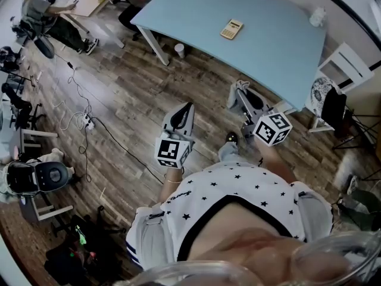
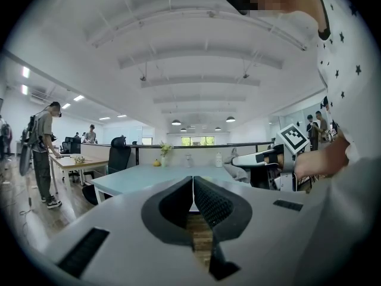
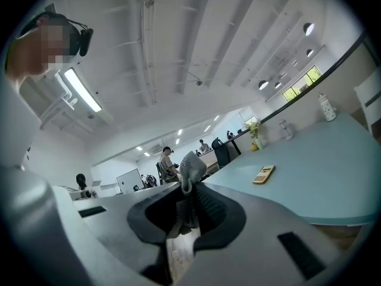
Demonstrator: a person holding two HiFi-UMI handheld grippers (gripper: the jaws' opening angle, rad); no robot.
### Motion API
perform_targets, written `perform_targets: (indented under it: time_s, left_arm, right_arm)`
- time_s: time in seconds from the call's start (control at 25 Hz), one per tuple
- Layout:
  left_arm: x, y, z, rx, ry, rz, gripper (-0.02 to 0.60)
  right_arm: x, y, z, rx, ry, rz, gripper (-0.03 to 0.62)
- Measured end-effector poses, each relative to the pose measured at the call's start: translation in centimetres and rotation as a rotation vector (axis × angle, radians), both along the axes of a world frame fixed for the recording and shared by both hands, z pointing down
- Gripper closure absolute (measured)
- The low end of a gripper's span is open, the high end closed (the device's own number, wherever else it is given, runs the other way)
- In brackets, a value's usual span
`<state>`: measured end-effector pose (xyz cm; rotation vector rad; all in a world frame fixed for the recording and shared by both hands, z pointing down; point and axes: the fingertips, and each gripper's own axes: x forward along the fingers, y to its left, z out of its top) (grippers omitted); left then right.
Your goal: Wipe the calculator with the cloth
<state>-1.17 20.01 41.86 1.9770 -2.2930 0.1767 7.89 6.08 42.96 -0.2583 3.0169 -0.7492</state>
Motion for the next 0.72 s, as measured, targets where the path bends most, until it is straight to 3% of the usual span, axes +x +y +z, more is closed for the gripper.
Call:
perform_targets:
  time_s: [0.44, 0.72]
  left_arm:
    - [-2.2, -6.0, 0.1, -0.031, -0.026, -0.02, 0.551]
    - [-1.9, -10.3, -0.1, -0.027, -0.02, 0.014, 0.551]
  right_arm:
    - [-2.6, -6.3, 0.0, -0.011, -0.013, -0.023, 0.546]
    - [-2.1, -10.2, -0.2, -0.007, -0.029, 0.01, 0.546]
